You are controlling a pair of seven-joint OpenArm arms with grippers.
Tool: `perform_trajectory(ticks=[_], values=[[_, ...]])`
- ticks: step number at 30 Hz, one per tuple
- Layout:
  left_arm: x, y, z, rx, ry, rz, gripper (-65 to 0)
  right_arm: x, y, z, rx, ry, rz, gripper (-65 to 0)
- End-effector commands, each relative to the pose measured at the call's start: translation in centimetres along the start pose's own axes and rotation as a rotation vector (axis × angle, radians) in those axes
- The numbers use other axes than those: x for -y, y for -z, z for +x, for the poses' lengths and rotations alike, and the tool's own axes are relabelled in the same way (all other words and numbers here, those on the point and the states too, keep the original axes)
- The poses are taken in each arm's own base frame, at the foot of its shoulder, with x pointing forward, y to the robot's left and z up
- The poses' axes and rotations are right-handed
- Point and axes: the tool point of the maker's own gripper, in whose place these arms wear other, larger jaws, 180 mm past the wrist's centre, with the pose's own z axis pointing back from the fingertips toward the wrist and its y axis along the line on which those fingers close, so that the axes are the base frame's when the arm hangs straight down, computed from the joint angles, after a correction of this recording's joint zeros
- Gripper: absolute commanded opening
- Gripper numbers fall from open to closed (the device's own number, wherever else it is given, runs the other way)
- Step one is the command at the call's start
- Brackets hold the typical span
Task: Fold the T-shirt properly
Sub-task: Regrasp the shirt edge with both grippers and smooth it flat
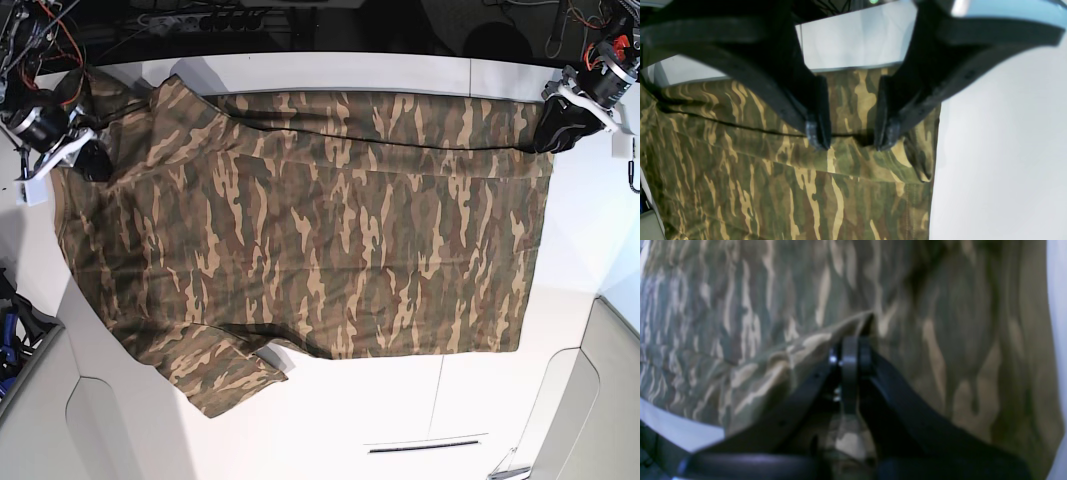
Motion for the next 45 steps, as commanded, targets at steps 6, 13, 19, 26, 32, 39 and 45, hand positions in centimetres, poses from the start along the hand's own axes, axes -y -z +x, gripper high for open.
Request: perform_trajectory(ticks=[6, 13, 19, 26, 32, 39, 45], values=[[0.2, -0.3, 1.2, 0.031, 0.022, -0.014, -39.2, -0.5, -0.1, 4.3, 0.094, -0.048, 0.016, -65.0], [0.2, -0.3, 1.2, 0.032, 0.022, -0.015, -39.2, -0.7, 0.1, 6.8, 0.143, -0.072, 0.017, -65.0], [0.2, -0.3, 1.2, 0.032, 0.022, -0.015, -39.2, -0.7, 0.3, 8.5, 0.171, -0.094, 0.002, -65.0], [0.2, -0.3, 1.2, 0.032, 0.022, -0.014, -39.2, -0.7, 0.3, 8.6, 0.175, -0.094, 0.004, -52.0], [0.2, -0.3, 1.2, 0.032, 0.022, -0.014, -39.2, -0.7, 0.3, 8.6, 0.175, -0.093, 0.003, -30.7], [0.9, -0.4, 0.0, -0.07, 0.01, -0.046, -39.2, -0.1, -0.2, 8.9, 0.194, -0.08, -0.014, -30.7], [0.1, -2.6, 4.6, 0.084, 0.007, -0.024, -39.2, 2.3, -2.2, 10.1, 0.277, -0.035, -0.078, -30.7]])
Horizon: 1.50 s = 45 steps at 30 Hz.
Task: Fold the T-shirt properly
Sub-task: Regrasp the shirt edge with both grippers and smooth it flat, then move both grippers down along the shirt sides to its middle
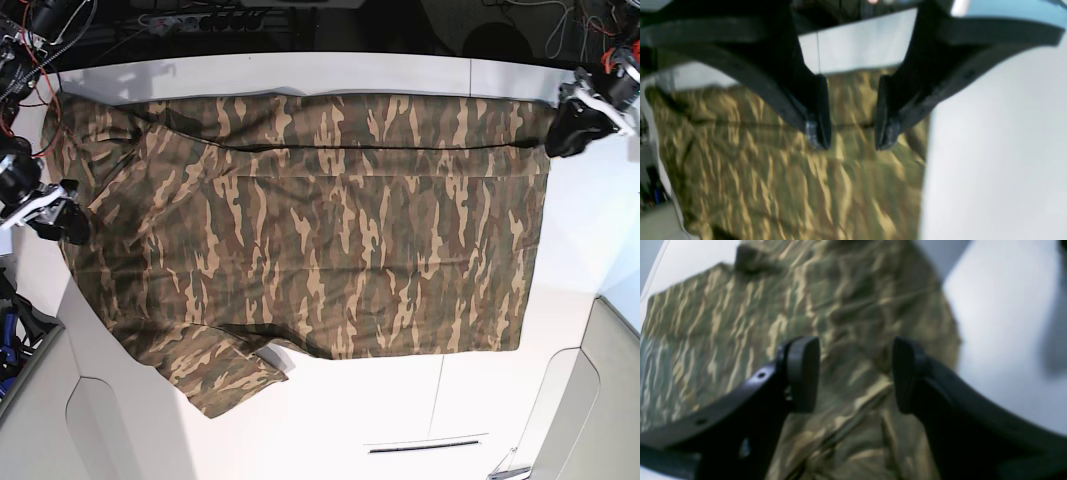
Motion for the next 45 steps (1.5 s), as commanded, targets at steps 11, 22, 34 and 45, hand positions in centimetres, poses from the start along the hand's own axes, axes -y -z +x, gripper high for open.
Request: perform_trajectory(ticks=[11, 22, 34, 45], values=[[-0.3, -0.1, 7.0, 0.202, 0.076, 0.016, -39.2, 2.8, -1.9, 5.7, 0.134, -0.085, -0.096, -30.7], [-0.5, 5.3, 10.7, 0.185, 0.266, 0.032, -39.1, 4.9, 0.1, 7.7, 0.164, -0.013, -0.103, -30.7], [-3.9, 14.7, 12.8, 0.126, 0.246, 0.059, -39.1, 7.6, 4.3, 10.4, 0.201, 0.145, -0.085, -30.7], [-7.1, 19.8, 11.5, 0.063, 0.126, 0.139, -39.1, 8.3, 8.1, 10.0, 0.173, 0.115, -0.137, -30.7]])
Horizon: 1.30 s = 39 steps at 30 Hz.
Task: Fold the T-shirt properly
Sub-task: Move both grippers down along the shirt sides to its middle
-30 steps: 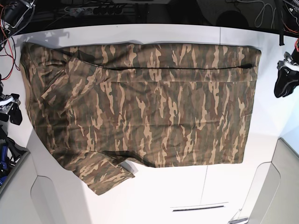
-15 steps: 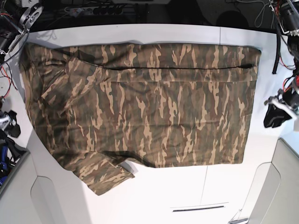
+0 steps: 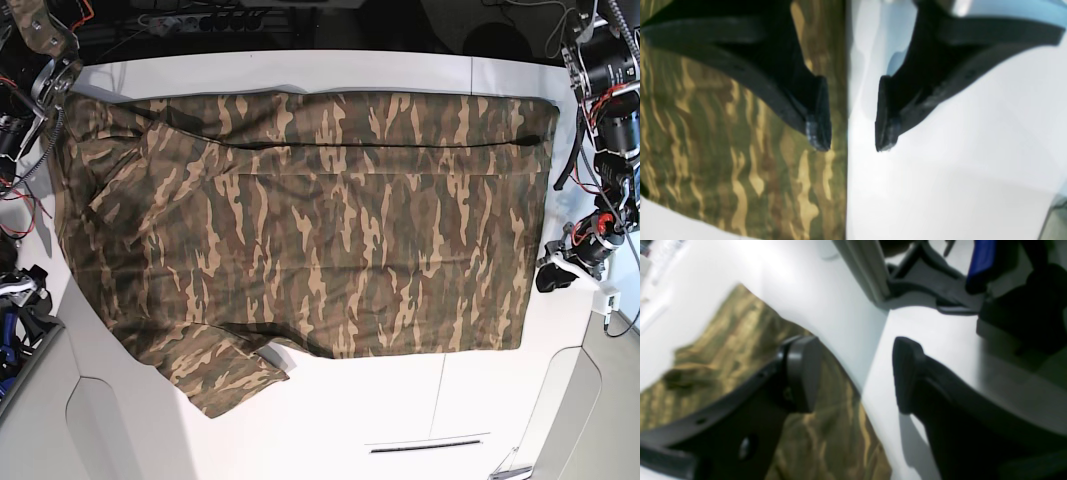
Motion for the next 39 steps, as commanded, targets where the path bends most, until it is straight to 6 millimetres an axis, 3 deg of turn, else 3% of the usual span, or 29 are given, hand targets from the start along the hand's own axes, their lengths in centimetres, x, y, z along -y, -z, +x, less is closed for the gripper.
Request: perform_trajectory(ticks=[1, 6, 13, 18, 29, 39], values=[[-0.8, -0.3, 2.6, 0.061, -0.002, 0.02, -39.1, 0.1, -0.1, 2.6, 0.067, -0.033, -0.004, -30.7], [-1.7, -0.1, 1.6, 0.04, -0.04, 0.051, -39.1, 0.8, 1.5, -0.1, 0.031, -0.078, -0.037, -30.7], [-1.5, 0.0, 1.2, 0.035, -0.048, 0.047, -39.1, 1.5, 2.7, -4.2, -0.013, -0.006, -0.033, -30.7], [-0.9, 0.8, 0.5, 0.032, -0.079, 0.072, -39.1, -0.3, 3.3, -5.7, -0.037, 0.005, 0.028, -30.7], [2.5, 2.8, -1.1, 0.025, -0.106, 0.022, -39.1, -4.7, 4.9, -8.6, -0.076, 0.028, 0.105, -30.7], [4.8, 3.9, -1.2, 0.016, -0.126, -0.019, -39.2, -9.1, 6.0, -9.7, -0.128, -0.043, 0.205, -30.7]])
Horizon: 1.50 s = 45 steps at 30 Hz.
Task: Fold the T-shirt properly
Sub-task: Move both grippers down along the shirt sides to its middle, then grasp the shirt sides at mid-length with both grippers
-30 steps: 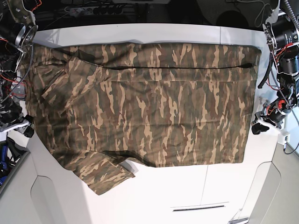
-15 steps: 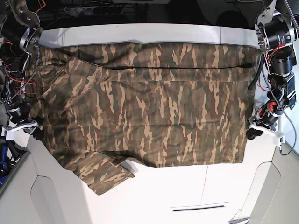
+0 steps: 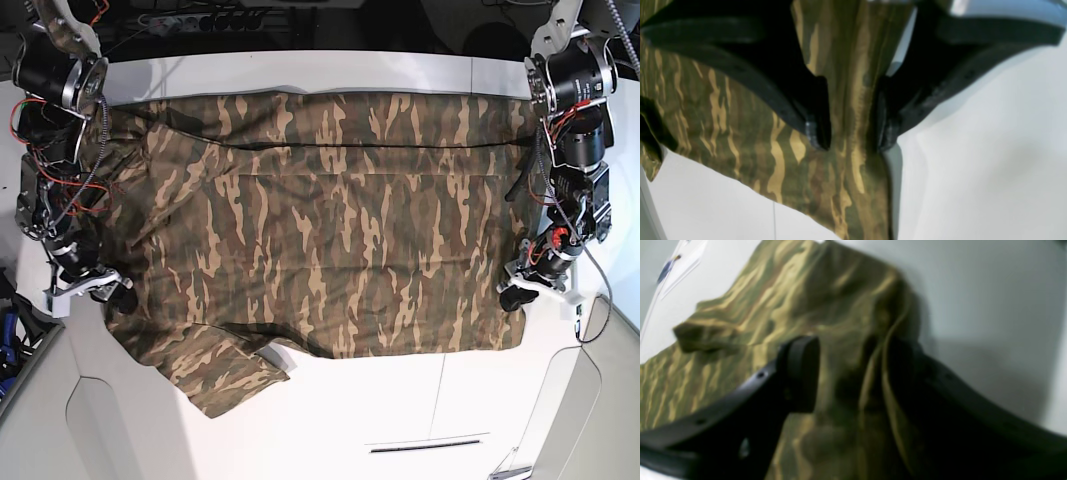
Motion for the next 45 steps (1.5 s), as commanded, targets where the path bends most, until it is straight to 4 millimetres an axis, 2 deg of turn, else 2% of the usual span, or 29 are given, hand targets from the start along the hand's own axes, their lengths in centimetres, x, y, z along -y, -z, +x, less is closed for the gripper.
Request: perform_trajectory(ticks=[1, 4, 5, 8, 11, 13, 15, 28, 34, 38, 45], values=[[-0.1, 0.0, 0.8, -0.011, 0.019, 0.008, -39.2, -0.2, 0.2, -0.4, -0.055, -0.032, -0.001, -30.8], [-0.1, 0.0, 0.7, -0.014, 0.019, 0.008, -40.4, -0.7, 0.4, -0.9, -0.077, -0.056, 0.006, -31.0], [-0.1, 0.0, 0.7, -0.014, 0.019, 0.008, -42.2, -0.7, 0.5, -0.9, -0.079, -0.058, 0.007, -33.0], [-0.2, -0.1, 0.8, -0.013, 0.019, 0.008, -48.9, -0.6, 0.4, -0.9, -0.083, -0.064, 0.005, -44.5], [-0.6, -0.3, 1.2, -0.009, 0.025, 0.015, -60.4, -0.7, 0.3, -0.6, -0.095, -0.09, 0.001, -57.3], [0.1, -0.5, 1.6, -0.01, 0.054, -0.034, -64.7, -0.9, 0.2, 0.1, -0.08, -0.106, 0.003, -64.7], [1.3, -0.9, 2.1, 0.002, 0.078, -0.119, -65.0, -1.1, 0.1, 0.9, -0.064, -0.132, 0.003, -65.0], [2.8, -2.8, 6.1, 0.001, 0.137, -0.167, -65.0, -2.9, -1.3, 4.1, -0.106, -0.274, 0.001, -65.0], [3.3, -5.0, 6.9, -0.029, 0.189, -0.195, -65.0, -2.9, -3.6, 4.6, -0.051, -0.285, 0.019, -65.0], [3.3, -6.9, 6.5, -0.047, 0.263, -0.196, -65.0, -2.4, -5.4, 4.0, -0.05, -0.323, 0.008, -65.0], [3.5, -8.9, 3.7, -0.087, 0.343, -0.198, -65.0, -1.2, -7.7, 2.0, -0.083, -0.359, -0.015, -65.0]])
